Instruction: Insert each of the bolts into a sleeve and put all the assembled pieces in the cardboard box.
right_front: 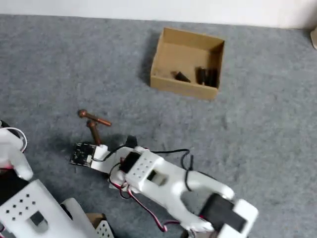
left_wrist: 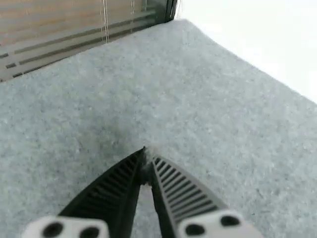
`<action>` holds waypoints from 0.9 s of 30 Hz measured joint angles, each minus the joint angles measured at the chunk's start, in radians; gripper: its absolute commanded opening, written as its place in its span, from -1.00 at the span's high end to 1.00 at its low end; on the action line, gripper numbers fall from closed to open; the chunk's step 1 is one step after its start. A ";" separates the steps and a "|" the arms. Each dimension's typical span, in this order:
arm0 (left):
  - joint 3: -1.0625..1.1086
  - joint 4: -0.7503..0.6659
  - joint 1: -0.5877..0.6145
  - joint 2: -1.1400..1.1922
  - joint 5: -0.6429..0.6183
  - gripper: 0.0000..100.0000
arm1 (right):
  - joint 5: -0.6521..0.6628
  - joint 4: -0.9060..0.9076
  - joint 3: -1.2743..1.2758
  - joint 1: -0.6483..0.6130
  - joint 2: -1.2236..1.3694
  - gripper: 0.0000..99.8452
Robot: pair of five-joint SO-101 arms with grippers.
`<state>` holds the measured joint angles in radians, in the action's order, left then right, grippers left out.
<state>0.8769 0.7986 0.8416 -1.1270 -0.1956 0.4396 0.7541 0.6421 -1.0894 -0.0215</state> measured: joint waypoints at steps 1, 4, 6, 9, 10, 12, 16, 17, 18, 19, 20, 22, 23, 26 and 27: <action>0.002 0.000 0.000 -0.011 0.000 0.97 | 0.003 -0.003 -0.012 0.000 0.025 0.10; 0.002 0.000 0.000 -0.026 0.000 0.97 | 0.005 -0.006 -0.044 0.000 0.080 0.10; 0.002 0.000 0.000 -0.026 0.000 0.97 | 0.006 -0.005 -0.066 -0.005 0.107 0.10; 0.002 0.000 0.000 -0.029 0.000 0.97 | 0.006 -0.003 -0.097 -0.021 0.143 0.10; 0.002 0.000 0.000 -0.031 0.000 0.97 | 0.008 -0.003 -0.107 -0.029 0.161 0.10; 0.002 0.000 0.000 -0.031 0.000 0.97 | 0.008 -0.003 -0.126 -0.043 0.196 0.10; 0.002 0.000 0.000 -0.031 0.000 0.97 | 0.009 -0.002 -0.166 -0.049 0.253 0.10; 0.002 0.000 0.000 -0.031 0.000 0.97 | 0.009 -0.002 -0.172 -0.051 0.261 0.13; 0.002 0.000 0.000 -0.031 0.000 0.97 | 0.009 -0.002 -0.178 -0.054 0.267 0.19; 0.002 0.000 0.000 -0.031 0.000 0.97 | 0.009 -0.002 -0.181 -0.055 0.272 0.27; 0.002 0.000 0.000 -0.031 0.000 0.97 | 0.008 -0.002 -0.181 -0.057 0.273 0.38; 0.002 0.000 0.000 -0.031 0.000 0.97 | -0.008 -0.002 -0.186 -0.057 0.276 0.63; 0.002 0.000 0.000 -0.031 0.000 0.97 | -0.012 -0.002 -0.187 -0.057 0.278 0.74; 0.002 0.000 0.000 -0.031 0.000 0.97 | -0.020 -0.003 -0.192 -0.057 0.276 0.95; 0.002 0.000 0.000 -0.031 0.000 0.97 | -0.021 -0.009 -0.195 -0.057 0.276 0.95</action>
<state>0.8784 0.7986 0.8416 -1.1577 -0.1956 0.4181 0.7449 0.4473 -1.1462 0.2547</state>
